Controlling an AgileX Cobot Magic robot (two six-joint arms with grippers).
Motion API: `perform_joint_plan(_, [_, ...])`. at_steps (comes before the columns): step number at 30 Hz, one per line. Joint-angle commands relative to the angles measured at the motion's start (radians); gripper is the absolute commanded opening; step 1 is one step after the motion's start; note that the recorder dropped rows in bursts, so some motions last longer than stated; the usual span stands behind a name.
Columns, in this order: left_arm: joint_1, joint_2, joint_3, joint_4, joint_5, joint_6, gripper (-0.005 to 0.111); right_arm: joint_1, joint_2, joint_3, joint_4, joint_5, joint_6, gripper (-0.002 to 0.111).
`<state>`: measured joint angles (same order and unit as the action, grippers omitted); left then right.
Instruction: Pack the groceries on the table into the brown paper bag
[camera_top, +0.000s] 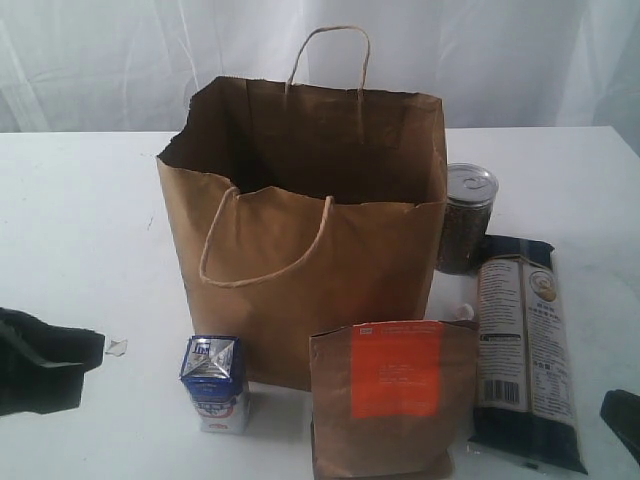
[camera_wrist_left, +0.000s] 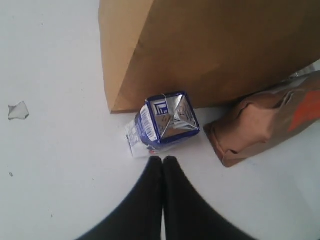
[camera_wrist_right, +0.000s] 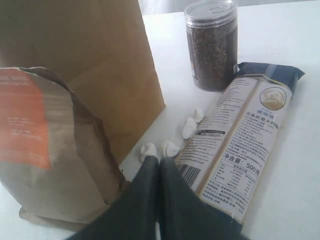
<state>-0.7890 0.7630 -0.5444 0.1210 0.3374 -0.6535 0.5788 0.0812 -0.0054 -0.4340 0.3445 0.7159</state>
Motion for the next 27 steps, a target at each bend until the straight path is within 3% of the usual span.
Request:
perform_joint_plan(1, [-0.001,-0.007,0.007,0.029,-0.058,0.001,0.000,-0.004,-0.003,0.005,-0.011,-0.002,-0.004,0.000])
perform_joint_plan(11, [-0.001,-0.053,0.007,0.029,-0.173,0.004,0.000,-0.004,-0.003,0.005,-0.011,-0.002,-0.004,0.000])
perform_joint_plan(13, [-0.003,-0.098,0.007,0.036,-0.128,0.020,0.000,-0.004,-0.003,0.005,-0.011,-0.002,-0.004,0.000])
perform_joint_plan(16, [-0.003,-0.196,0.017,0.069,-0.014,0.161,0.000,-0.004,-0.003,0.005,-0.011,-0.002,-0.004,0.000])
perform_joint_plan(18, [-0.003,-0.271,0.054,0.069,-0.009,0.271,0.000,-0.004,-0.003,0.005,-0.011,-0.002,-0.004,0.000])
perform_joint_plan(22, [-0.001,-0.414,0.196,0.108,-0.138,0.372,0.000,-0.004,-0.003,0.005,-0.011,-0.002,-0.004,0.000])
perform_joint_plan(27, [0.012,-0.532,0.375,0.210,-0.352,0.370,0.000,-0.004,-0.003,0.005,-0.011,-0.002,-0.004,0.000])
